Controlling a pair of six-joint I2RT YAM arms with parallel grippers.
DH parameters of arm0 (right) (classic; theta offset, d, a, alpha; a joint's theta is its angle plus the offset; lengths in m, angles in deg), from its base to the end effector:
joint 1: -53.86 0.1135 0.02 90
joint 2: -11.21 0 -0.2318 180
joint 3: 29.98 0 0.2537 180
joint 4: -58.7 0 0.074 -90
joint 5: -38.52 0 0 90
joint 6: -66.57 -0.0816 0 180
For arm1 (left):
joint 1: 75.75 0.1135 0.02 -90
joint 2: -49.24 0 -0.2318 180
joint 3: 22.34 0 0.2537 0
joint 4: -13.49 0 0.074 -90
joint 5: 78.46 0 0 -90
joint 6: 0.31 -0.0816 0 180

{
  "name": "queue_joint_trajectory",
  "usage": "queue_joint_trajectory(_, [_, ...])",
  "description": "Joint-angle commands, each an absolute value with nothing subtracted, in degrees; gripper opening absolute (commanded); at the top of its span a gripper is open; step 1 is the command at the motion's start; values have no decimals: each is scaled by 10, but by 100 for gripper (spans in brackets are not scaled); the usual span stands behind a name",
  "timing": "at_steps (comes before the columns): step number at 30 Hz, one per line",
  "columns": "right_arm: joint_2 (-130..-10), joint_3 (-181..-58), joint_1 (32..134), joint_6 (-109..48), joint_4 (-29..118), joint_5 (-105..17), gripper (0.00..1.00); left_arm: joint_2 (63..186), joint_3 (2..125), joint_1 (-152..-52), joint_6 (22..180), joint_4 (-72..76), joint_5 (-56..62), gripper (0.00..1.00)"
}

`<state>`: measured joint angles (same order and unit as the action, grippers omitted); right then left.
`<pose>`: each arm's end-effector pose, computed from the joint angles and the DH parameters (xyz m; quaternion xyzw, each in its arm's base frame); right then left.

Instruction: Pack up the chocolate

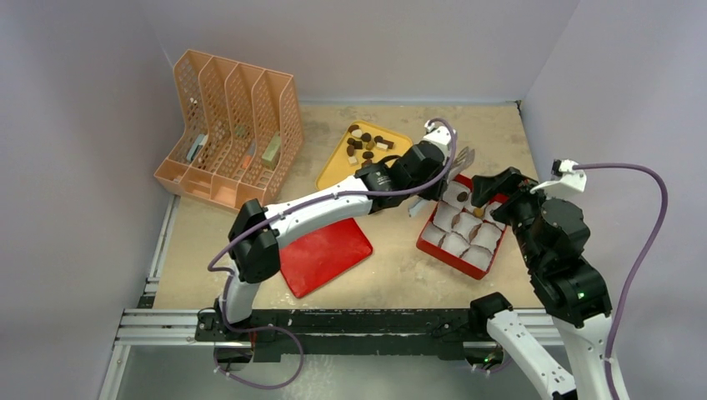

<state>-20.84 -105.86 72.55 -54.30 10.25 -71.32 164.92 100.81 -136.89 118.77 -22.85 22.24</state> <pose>0.1574 0.0240 0.4001 0.1930 0.7076 0.1650 0.6595 0.2580 -0.4367 0.2809 0.1912 0.8371 -0.3020 0.4142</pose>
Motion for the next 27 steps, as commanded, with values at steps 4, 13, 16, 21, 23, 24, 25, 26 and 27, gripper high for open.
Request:
queue_joint_trajectory(4, [-218, -1064, 727, -542, 128, -707, 96, 1565, 932, -1344, 1193, -281, 314, 30])
queue_joint_trajectory(13, [-231, -1062, 727, -545, 140, -699, 96, 1476, 822, -1284, 1219, -316, 340, 30])
queue_joint_trajectory(16, [-236, -1062, 727, -545, 144, -698, 96, 1457, 801, -1263, 1223, -335, 341, 30])
queue_joint_trajectory(21, [-239, -1058, 727, -548, 150, -699, 96, 1443, 780, -1255, 1221, -368, 351, 34])
queue_joint_trajectory(23, [-240, -1056, 727, -549, 152, -698, 96, 1439, 770, -1253, 1223, -371, 351, 34])
queue_joint_trajectory(24, [-241, -1056, 727, -549, 153, -698, 96, 1437, 764, -1253, 1225, -371, 350, 34])
queue_joint_trajectory(25, [-242, -1056, 727, -549, 154, -698, 96, 1438, 761, -1252, 1226, -372, 351, 34])
queue_joint_trajectory(26, [-243, -1056, 727, -549, 154, -698, 96, 1439, 758, -1252, 1226, -374, 352, 34])
queue_joint_trajectory(27, [-243, -1056, 727, -549, 154, -698, 96, 1440, 753, -1252, 1226, -375, 355, 35])
